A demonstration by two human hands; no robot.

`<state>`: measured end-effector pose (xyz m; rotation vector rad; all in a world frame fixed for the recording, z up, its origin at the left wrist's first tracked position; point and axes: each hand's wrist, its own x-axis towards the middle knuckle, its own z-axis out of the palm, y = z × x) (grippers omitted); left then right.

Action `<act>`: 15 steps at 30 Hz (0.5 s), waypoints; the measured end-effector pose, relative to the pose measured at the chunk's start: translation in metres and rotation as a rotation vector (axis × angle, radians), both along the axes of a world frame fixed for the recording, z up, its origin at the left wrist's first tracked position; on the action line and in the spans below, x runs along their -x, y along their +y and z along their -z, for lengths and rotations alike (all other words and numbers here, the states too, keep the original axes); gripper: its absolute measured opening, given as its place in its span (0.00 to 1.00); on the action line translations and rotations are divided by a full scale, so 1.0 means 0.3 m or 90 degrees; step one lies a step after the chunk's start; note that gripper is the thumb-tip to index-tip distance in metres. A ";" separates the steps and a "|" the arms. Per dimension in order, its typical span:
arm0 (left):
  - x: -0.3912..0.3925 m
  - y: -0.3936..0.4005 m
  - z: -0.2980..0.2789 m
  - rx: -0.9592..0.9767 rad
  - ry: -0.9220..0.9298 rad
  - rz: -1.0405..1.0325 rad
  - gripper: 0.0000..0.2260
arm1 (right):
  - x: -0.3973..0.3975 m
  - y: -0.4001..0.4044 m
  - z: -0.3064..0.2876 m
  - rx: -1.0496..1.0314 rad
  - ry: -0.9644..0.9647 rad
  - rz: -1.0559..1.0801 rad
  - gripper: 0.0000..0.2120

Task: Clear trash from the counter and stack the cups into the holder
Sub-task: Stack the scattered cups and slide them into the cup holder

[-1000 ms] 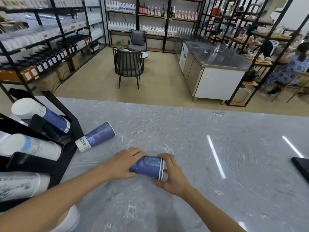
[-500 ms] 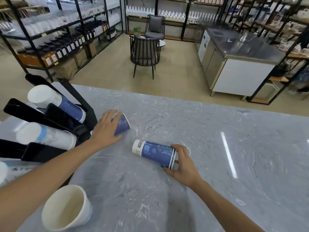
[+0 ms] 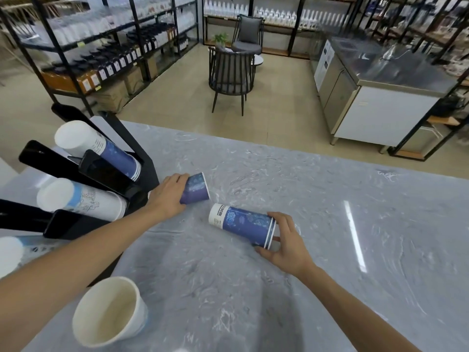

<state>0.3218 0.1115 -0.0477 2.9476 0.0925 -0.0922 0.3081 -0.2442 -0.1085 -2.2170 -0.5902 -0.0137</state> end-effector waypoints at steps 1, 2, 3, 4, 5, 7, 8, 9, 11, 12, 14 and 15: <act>0.012 0.000 -0.005 -0.008 -0.004 0.016 0.34 | 0.002 -0.007 -0.006 -0.005 -0.001 0.002 0.42; 0.024 0.000 -0.011 -0.023 -0.009 0.035 0.34 | 0.006 -0.014 -0.013 -0.009 -0.004 0.004 0.41; 0.037 -0.001 -0.017 -0.039 -0.016 0.059 0.33 | 0.010 -0.022 -0.021 -0.011 -0.009 0.006 0.41; 0.050 -0.003 -0.022 -0.054 -0.022 0.087 0.33 | 0.015 -0.030 -0.030 -0.012 -0.015 0.007 0.41; 0.064 -0.007 -0.027 -0.064 -0.031 0.114 0.33 | 0.021 -0.038 -0.038 -0.011 -0.021 0.006 0.41; 0.093 -0.021 -0.037 -0.067 -0.057 0.168 0.33 | 0.037 -0.049 -0.054 -0.002 -0.032 0.002 0.41; 0.107 -0.032 -0.041 -0.062 -0.071 0.194 0.33 | 0.045 -0.051 -0.060 0.002 -0.035 -0.001 0.40; 0.119 -0.046 -0.046 -0.057 -0.086 0.219 0.33 | 0.052 -0.050 -0.064 0.005 -0.037 -0.004 0.40; 0.143 -0.083 -0.058 -0.054 -0.112 0.262 0.35 | 0.068 -0.046 -0.077 0.000 -0.043 -0.009 0.40; 0.152 -0.102 -0.064 -0.053 -0.122 0.281 0.36 | 0.073 -0.041 -0.086 -0.006 -0.046 -0.012 0.40; 0.169 -0.140 -0.076 -0.060 -0.132 0.311 0.37 | 0.080 -0.028 -0.108 -0.015 -0.056 -0.020 0.41; 0.176 -0.158 -0.082 -0.061 -0.138 0.321 0.38 | 0.082 -0.020 -0.121 -0.017 -0.062 -0.024 0.42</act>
